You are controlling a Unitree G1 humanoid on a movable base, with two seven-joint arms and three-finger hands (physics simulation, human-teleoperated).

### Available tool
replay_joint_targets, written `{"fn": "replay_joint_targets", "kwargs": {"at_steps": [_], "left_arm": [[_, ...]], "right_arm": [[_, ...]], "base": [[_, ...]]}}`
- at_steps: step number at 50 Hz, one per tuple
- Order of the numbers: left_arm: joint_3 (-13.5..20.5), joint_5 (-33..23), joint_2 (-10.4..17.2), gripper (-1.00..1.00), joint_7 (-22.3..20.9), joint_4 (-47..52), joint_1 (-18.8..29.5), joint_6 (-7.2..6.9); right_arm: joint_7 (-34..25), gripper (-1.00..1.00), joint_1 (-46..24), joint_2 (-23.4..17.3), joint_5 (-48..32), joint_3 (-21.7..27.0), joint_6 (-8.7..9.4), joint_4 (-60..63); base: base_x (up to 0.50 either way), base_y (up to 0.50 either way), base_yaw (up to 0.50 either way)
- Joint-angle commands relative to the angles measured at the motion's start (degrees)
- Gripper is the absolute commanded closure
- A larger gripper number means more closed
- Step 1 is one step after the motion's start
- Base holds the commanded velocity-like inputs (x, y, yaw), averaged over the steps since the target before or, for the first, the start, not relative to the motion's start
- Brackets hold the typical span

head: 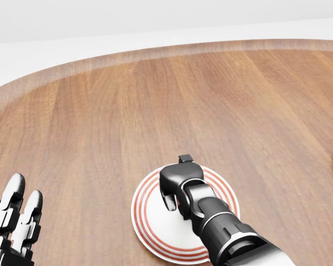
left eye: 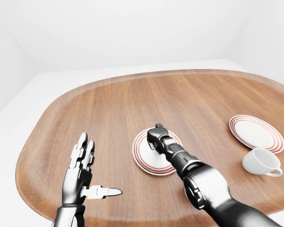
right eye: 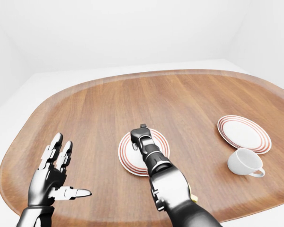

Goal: Put the red mug on the left plate.

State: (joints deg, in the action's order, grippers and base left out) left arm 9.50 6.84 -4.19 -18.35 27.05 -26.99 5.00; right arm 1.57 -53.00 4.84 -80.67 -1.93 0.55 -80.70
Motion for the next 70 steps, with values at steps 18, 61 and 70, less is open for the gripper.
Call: {"fn": "replay_joint_targets", "kwargs": {"at_steps": [18, 61, 70], "left_arm": [[0.98, 0.63, -0.59, -1.00, -1.23, -0.18, -0.45, 0.00], [0.99, 0.40, -0.95, -1.00, -1.85, 0.75, -0.96, 0.00], [0.71, -0.03, -0.86, -1.00, -1.35, 1.03, -0.44, 0.00]], "right_arm": [[3.84, 1.00, 2.07, 2.00, -4.86, 0.02, 2.41, 0.03], [-1.68, -1.00, 3.55, 2.36, -6.26, 0.17, 2.03, 0.02], [4.60, -1.00, -5.99, 1.56, -0.49, -0.50, 0.24, 1.94]], "base": [[0.00, 0.00, 0.00], [0.00, 0.00, 0.00], [0.00, 0.00, 0.00]]}}
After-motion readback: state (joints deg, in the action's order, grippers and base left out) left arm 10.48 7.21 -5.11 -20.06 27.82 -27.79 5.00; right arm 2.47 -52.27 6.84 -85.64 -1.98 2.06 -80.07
